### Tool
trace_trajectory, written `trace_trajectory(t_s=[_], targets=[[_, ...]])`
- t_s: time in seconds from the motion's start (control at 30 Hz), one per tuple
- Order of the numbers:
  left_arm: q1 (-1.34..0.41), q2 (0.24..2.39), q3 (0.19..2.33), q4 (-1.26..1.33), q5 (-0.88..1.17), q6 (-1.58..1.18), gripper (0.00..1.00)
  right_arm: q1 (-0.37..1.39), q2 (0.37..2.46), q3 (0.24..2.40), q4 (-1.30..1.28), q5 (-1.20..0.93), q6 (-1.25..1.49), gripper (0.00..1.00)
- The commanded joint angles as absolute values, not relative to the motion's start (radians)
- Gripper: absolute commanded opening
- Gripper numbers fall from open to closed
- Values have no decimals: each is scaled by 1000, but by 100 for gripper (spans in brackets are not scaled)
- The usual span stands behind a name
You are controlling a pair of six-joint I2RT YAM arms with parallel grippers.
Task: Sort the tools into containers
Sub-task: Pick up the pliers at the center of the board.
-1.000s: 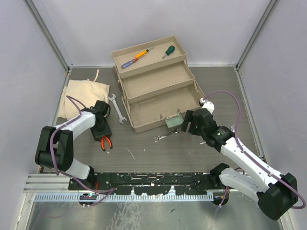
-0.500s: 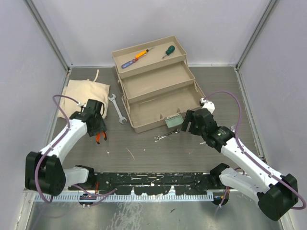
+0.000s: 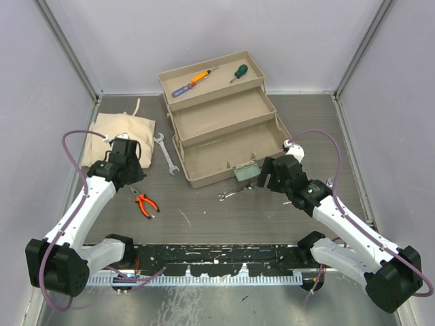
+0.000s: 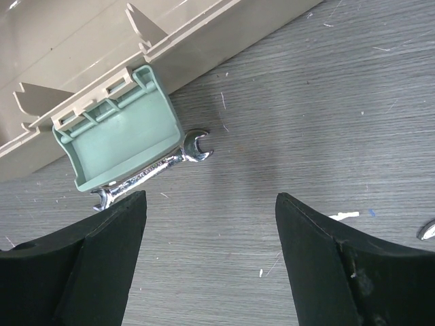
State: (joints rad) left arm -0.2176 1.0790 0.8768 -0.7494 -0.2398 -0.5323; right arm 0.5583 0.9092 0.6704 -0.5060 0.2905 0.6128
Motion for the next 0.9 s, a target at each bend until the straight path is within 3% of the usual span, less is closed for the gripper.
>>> trace_trajectory(t_s=[0.0, 0.13, 0.27, 0.67, 0.87], targets=[[-216, 1090, 915, -763, -272, -546, 11, 557, 892, 672, -463, 307, 627, 81], [-216, 1122, 881, -774, -268, -625, 45, 557, 901, 670, -458, 302, 623, 81], [-216, 1169, 841, -793, -289, -718, 56, 557, 904, 671, -458, 299, 618, 81], [-177, 1319, 835, -779, -354, -751, 59, 557, 901, 671, -459, 292, 612, 81], [-106, 1383, 832, -755, -342, -760, 56, 557, 911, 674, -456, 279, 611, 80]])
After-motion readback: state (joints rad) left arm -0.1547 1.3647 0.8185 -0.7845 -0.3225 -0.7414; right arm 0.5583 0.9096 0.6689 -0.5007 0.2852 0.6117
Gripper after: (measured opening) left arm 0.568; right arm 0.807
